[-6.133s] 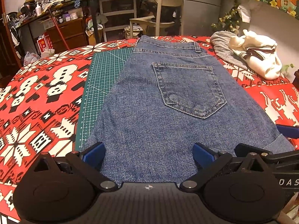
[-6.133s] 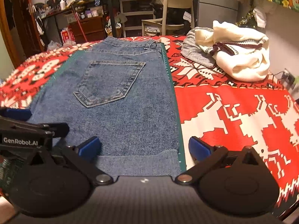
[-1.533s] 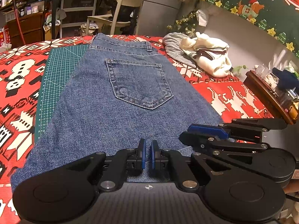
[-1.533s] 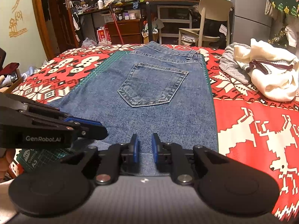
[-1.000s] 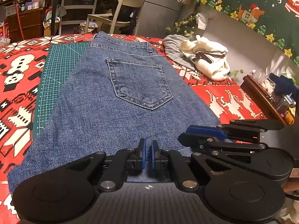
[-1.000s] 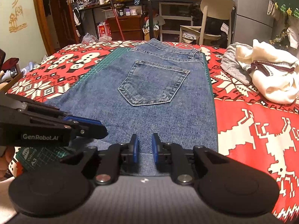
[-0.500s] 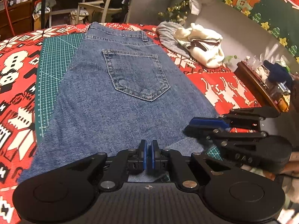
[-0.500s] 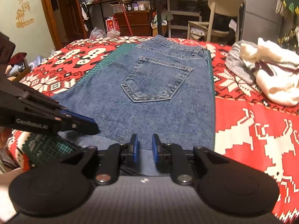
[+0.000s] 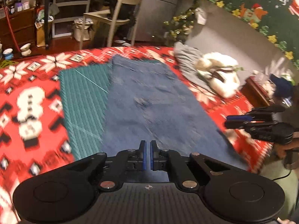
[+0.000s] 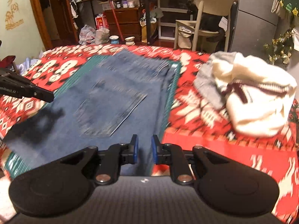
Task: Fold clothes
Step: 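Lift the hem with both grippers and fold it over toward the waistband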
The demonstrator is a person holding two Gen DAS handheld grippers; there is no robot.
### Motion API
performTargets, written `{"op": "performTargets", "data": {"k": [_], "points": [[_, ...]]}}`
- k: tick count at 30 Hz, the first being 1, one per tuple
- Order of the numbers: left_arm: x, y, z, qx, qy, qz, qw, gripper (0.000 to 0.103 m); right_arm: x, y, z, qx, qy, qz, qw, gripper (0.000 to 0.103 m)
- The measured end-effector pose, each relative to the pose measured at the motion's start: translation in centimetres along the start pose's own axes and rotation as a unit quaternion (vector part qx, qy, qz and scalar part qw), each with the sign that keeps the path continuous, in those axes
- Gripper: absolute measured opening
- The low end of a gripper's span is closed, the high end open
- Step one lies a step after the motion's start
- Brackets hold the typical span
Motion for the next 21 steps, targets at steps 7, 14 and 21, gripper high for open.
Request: {"op": "performTargets", "data": {"k": [7,14,21], "points": [[1.8,5.4,7.4,-0.020,-0.039,0.050,0.9978,0.039,4.3,-4.2,6.0,0.007,-0.007,0.000,1.000,0.017],[6.1,8.1,12.5,-0.036,-0.033,0.015,0.9987,0.056,9.4,-6.1,10.7,0.027,-0.007,0.040,0.999,0.029],[9.5,8.6,12.9,-0.042,0.009,-0.022,0.9989,0.065,14.1,-6.3,12.6,0.089,0.011,0.093,0.992,0.039]]}}
Point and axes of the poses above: each gripper's, at about its wrist camera, not at the fingertips, and x roughly the way its jaws point, y to its left, z to its top, the point moved 10 cm from there along x, roughly the way its jaws point, and after that the axes turned 7 degrees about -z, right-handed, at the moved point
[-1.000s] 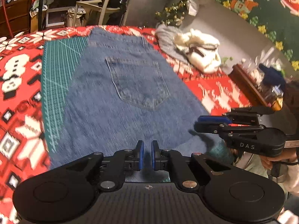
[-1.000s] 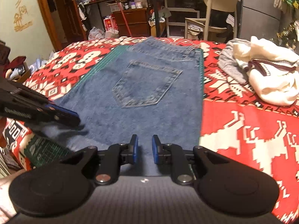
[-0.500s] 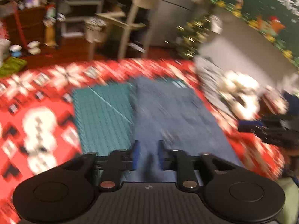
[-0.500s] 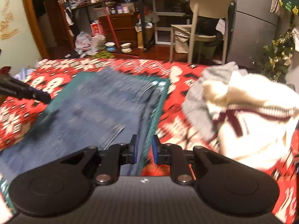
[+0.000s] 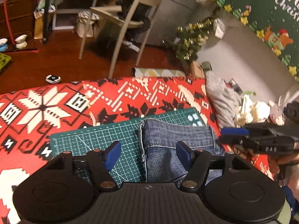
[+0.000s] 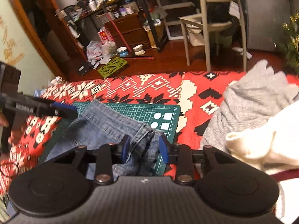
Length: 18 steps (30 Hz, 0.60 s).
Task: Fold clothes
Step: 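Lift the hem with both grippers and fold it over toward the waistband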
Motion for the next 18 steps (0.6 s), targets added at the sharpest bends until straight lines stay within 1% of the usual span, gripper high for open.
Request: {"op": "performTargets", "data": {"k": [6,10,12,13,14,15,17,18], "points": [[1.8,0.1,0.0,0.006,0.023,-0.024,0.9994,0.065,2.7,-0.8,-0.4,0.046,0.022,0.022,0.998,0.042],[3.0,0.4,0.6,0.017,0.026,-0.018,0.9994,0.065,3.6,-1.1,-0.3,0.066,0.026,0.035,0.997,0.043],[3.4,0.3,0.8,0.019,0.026,-0.021,0.9993,0.059,3.8,-1.0,-0.3,0.060,0.028,0.036,0.997,0.038],[3.6,0.2,0.8,0.019,0.027,-0.027,0.9991,0.044,3.9,-1.0,-0.3,0.056,0.030,0.034,0.997,0.035],[3.7,0.1,0.9,0.017,0.029,-0.030,0.9990,0.023,3.9,-0.9,-0.3,0.051,0.029,0.032,0.998,0.029],[3.9,0.0,0.8,0.012,0.031,-0.029,0.9990,0.022,3.9,-0.8,-0.3,0.046,0.029,0.029,0.998,0.025],[3.9,-0.1,1.1,-0.001,0.028,-0.031,0.9991,0.014,3.8,-0.5,0.1,0.030,0.022,0.021,0.999,0.020],[3.8,-0.1,1.3,-0.005,0.025,-0.032,0.9992,0.014,3.7,-0.3,0.2,0.022,0.018,0.017,0.999,0.019]]}}
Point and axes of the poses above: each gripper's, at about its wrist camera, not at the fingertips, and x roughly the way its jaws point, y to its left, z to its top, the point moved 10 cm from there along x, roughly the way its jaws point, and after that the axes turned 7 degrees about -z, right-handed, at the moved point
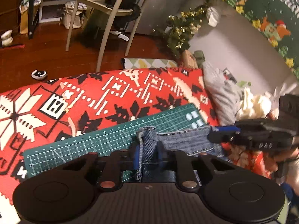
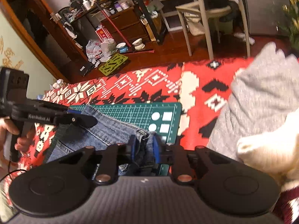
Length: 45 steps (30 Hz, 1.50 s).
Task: Fold clothes
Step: 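Lift the hem with both grippers and fold it over toward the waistband, then lower the folded hem onto the shorts and open both grippers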
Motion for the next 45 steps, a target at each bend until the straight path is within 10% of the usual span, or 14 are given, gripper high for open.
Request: {"op": "performTargets", "data": {"k": [14,23,35,45], "points": [[-9.5,-5.5,1.4,0.040,-0.074,-0.026,0.9961,0.012,-8.6,5.3,3.2,-0.068,-0.098,-0.010,0.993,0.016],[-17.0,-11.9,-8.8,0.075,-0.085,-0.066,0.9914,0.016,-19.1,12.1,-5.2,-0.141,-0.131,0.026,0.981,0.017],[-13.4,-12.1,-22.4,0.097,0.001,-0.014,0.9952,0.026,-19.0,15.1,-22.6,-0.208,-0.070,0.007,0.976,0.022],[-14.7,-9.8,-25.0,0.060,0.008,-0.010,0.9981,0.041,-19.3,12.0,-24.2,-0.156,-0.055,0.001,0.986,0.025]]}}
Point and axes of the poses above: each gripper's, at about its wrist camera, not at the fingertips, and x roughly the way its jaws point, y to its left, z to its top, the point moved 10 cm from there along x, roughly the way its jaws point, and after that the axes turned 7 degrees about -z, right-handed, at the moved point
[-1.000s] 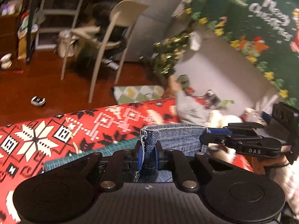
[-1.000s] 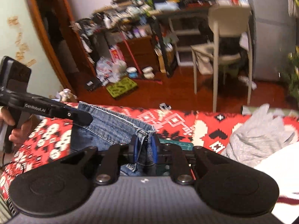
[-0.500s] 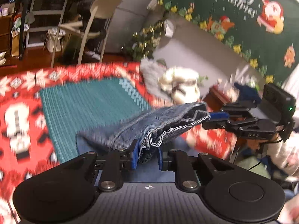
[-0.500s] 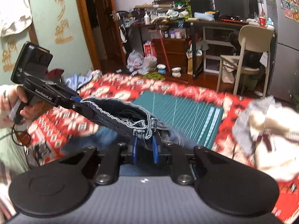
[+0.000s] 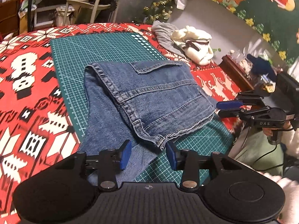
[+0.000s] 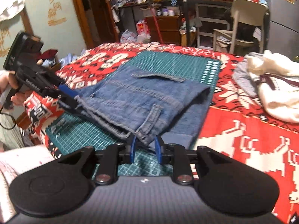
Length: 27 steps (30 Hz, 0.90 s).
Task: Fold clothes
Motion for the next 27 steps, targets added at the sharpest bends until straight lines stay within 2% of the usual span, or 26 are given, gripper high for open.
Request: {"op": "performTargets", "data": {"k": [6,10,14,19,21,26,27], "points": [[-1.9,1.4,2.1,-0.045,-0.047,-0.016,0.9978,0.043,-1.3,-4.0,2.4,0.062,-0.021,-0.005,0.998,0.025],[-1.4,3.7,5.1,-0.093,-0.087,-0.028,0.9914,0.047,0.4,-6.4,4.0,0.131,-0.024,0.008,0.991,0.026],[0.4,5.8,7.8,-0.117,-0.099,-0.027,0.9877,0.048,3.2,-8.3,5.3,0.176,-0.021,0.013,0.984,0.030],[2.5,7.9,9.1,-0.135,-0.093,-0.021,0.9863,0.048,6.5,-10.9,5.9,0.242,-0.010,0.028,0.970,0.039],[3.1,8.3,9.2,-0.134,-0.088,-0.027,0.9866,0.043,7.6,-11.7,5.8,0.259,-0.005,0.032,0.965,0.039],[4.0,8.6,9.1,-0.140,-0.091,-0.049,0.9848,0.017,9.8,-12.5,5.5,0.287,-0.001,0.062,0.956,0.037],[4.0,8.8,9.0,-0.143,-0.095,-0.049,0.9839,0.012,10.1,-12.5,5.3,0.291,0.001,0.069,0.954,0.020]]}}
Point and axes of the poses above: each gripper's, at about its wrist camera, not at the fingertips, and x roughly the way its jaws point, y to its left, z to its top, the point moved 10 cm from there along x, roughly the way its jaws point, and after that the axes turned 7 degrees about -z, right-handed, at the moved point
